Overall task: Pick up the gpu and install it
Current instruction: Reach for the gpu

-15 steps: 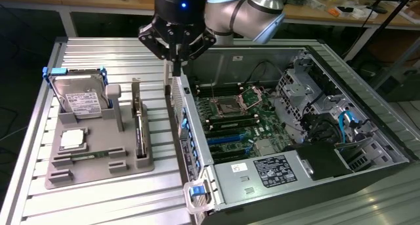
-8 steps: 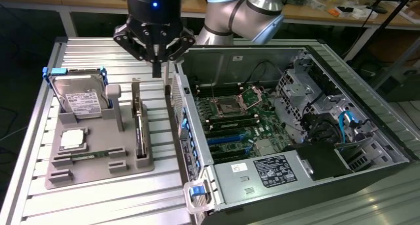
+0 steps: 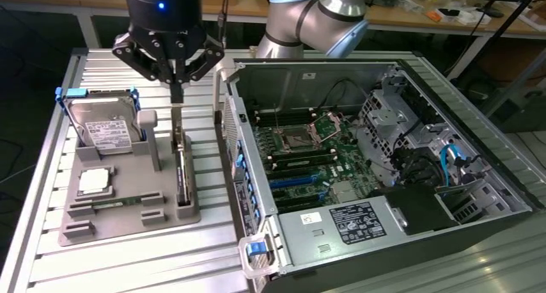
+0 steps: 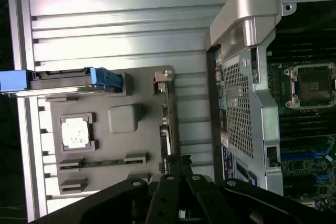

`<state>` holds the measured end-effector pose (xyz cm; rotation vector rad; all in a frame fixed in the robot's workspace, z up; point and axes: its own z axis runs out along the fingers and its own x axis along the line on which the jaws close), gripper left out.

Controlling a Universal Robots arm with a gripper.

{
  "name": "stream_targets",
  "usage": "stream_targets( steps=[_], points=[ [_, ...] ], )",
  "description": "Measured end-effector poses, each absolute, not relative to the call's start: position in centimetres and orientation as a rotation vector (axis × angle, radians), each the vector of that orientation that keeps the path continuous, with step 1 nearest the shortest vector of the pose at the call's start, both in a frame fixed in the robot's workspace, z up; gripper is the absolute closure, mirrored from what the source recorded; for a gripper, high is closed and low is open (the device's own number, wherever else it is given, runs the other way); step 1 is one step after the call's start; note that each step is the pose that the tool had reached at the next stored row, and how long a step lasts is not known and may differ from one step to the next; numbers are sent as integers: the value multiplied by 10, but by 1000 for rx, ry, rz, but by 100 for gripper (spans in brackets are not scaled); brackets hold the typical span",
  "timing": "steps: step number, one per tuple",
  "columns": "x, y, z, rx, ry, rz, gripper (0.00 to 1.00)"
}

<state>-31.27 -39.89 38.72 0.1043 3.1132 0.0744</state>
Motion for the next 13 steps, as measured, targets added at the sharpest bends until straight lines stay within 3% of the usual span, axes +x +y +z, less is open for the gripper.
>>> stream_targets(
  steps=[13],
  points=[
    [-331,-399,385,63,3115,75,89]
  ],
)
